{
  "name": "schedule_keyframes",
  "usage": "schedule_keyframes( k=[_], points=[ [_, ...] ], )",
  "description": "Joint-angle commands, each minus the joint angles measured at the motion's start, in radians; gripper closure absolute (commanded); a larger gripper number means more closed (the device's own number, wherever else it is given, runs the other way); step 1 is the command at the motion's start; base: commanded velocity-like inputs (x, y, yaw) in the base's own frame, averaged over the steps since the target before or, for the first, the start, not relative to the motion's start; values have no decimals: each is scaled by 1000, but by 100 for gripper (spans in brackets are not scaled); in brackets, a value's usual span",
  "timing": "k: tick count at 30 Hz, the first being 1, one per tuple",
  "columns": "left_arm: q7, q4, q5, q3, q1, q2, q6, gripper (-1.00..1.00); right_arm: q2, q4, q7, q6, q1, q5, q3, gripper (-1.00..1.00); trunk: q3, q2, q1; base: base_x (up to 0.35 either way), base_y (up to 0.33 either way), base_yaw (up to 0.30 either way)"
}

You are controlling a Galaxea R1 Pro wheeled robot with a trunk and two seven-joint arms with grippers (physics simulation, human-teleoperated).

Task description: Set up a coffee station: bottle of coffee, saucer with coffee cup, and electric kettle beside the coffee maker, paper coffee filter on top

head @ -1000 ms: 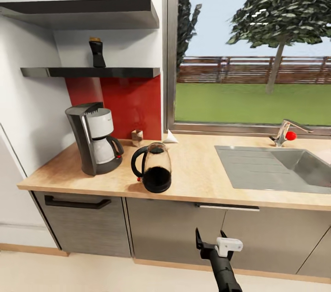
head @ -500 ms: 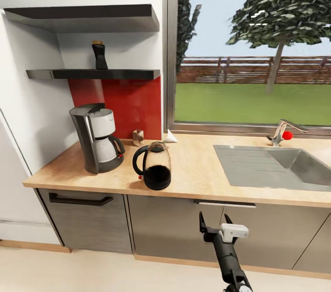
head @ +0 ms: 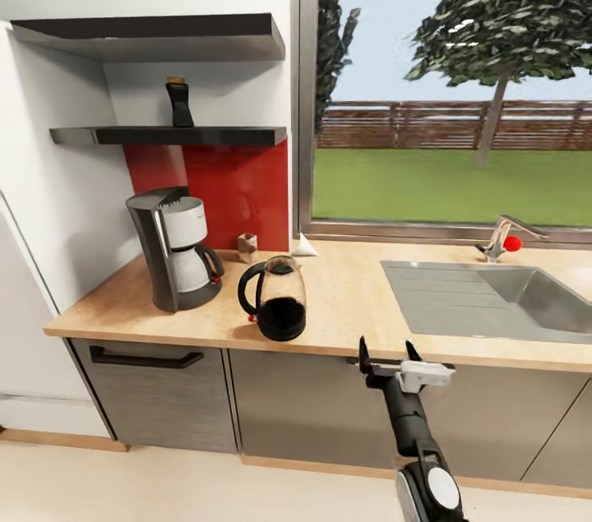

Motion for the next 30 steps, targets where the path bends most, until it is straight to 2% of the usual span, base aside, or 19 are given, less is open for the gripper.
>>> schedule_keyframes(
  k=[1,4,5,7,8,9,11,13,14,15,16,18,19,22,23,24,25,30],
  points=[
    [1,0,2,0,-1,0,1,-100,0,4,-35,2,-56,0,0,-100,1,5,-4,0,0,0],
    [1,0,2,0,-1,2,0,-100,1,14,-105,25,-115,2,2,-100,11,26,-15,0,0,0],
    [1,0,2,0,-1,3,-1,-100,1,32,-141,60,-158,2,3,-100,14,33,-19,0,0,0],
    [1,0,2,0,-1,2,-1,-100,3,63,-166,114,-233,3,3,-100,20,47,-27,0,0,0],
    [1,0,2,0,-1,3,-2,-100,4,113,-176,165,-324,3,3,-100,23,54,-30,0,0,0],
    [1,0,2,0,-1,3,-2,-100,4,129,-177,175,-347,3,3,-100,26,61,-34,0,0,0],
    [1,-1,1,0,-1,6,-4,-100,4,199,-182,203,-432,3,2,-100,32,75,-42,0,0,0],
    [0,-19,0,-1,-12,11,-1,-100,3,347,-185,221,-577,9,1,-100,39,89,-50,0,0,0],
    [0,-24,0,-1,-14,12,1,-100,0,400,-186,223,-624,10,0,-100,42,96,-53,0,0,0],
    [1,-27,-1,-1,-19,13,4,-100,-2,451,-186,226,-665,11,-1,-100,42,96,-53,0,0,0],
    [1,-27,-1,-1,-22,13,5,-100,-3,467,-185,227,-678,11,-1,-100,42,96,-53,0,0,0],
    [2,-27,-2,0,-39,17,6,-100,-4,542,-184,270,-746,26,-1,-100,42,96,-53,0,0,0],
    [3,-27,-2,0,-43,21,6,-100,-5,554,-184,301,-764,42,-2,-100,42,96,-53,0,0,0],
    [-2,-26,0,1,-46,23,6,-100,-9,563,-184,332,-779,59,-4,-100,42,96,-53,0,0,0],
    [-3,-25,1,2,-46,23,5,-100,-18,566,-184,336,-781,62,-6,-100,42,96,-53,0,0,0],
    [-4,-26,0,2,-46,23,5,-100,-46,569,-184,340,-782,64,-6,-100,42,96,-53,0,0,0],
    [-5,-26,1,2,-47,22,2,-100,-62,570,-185,342,-782,63,-6,-100,42,96,-53,0,0,0],
    [-9,-26,3,5,-42,14,-6,-100,-64,570,-184,341,-783,56,-8,-100,42,96,-53,0,0,0]
  ],
)
